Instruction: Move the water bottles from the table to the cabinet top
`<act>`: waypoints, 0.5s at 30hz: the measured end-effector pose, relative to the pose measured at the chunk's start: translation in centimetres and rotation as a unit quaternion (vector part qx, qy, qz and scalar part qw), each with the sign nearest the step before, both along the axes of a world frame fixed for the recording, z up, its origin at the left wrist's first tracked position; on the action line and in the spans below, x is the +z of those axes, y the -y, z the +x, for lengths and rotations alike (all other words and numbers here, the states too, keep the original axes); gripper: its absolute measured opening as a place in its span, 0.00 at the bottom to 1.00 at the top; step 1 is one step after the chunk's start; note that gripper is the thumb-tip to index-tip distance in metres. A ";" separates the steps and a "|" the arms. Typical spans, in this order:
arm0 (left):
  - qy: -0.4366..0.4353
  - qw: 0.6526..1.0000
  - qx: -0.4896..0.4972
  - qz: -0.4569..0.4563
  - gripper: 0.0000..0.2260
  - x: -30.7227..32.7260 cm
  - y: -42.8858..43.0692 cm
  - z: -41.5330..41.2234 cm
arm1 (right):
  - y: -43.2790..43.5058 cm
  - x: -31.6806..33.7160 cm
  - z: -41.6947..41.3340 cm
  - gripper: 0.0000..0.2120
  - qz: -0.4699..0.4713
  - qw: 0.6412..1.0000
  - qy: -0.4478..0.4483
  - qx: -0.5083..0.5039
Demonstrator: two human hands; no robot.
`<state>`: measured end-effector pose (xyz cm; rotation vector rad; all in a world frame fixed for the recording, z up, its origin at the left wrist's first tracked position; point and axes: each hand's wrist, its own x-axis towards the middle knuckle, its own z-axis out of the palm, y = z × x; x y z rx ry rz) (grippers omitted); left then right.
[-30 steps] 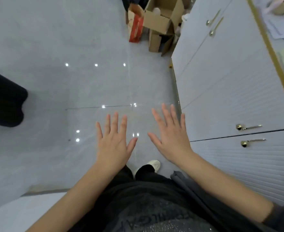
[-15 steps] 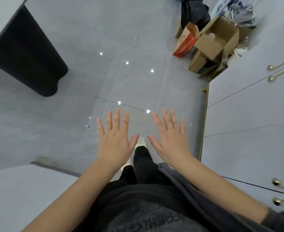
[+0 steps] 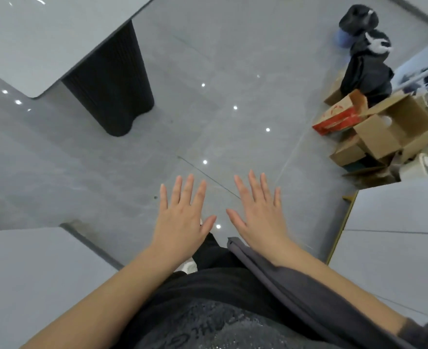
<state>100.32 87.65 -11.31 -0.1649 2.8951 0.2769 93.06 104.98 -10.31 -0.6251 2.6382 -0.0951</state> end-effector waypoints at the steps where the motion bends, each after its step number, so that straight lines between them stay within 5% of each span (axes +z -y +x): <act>1: 0.006 1.000 0.011 -0.002 0.32 -0.1 0.8 -0.7 | 0.9 0.1 -1.2 0.38 0.000 1.000 0.002 0.014; 15: 0.017 0.995 0.095 0.033 0.33 -0.6 11.0 -5.4 | 11.9 0.4 -8.9 0.37 0.028 0.991 0.012 0.130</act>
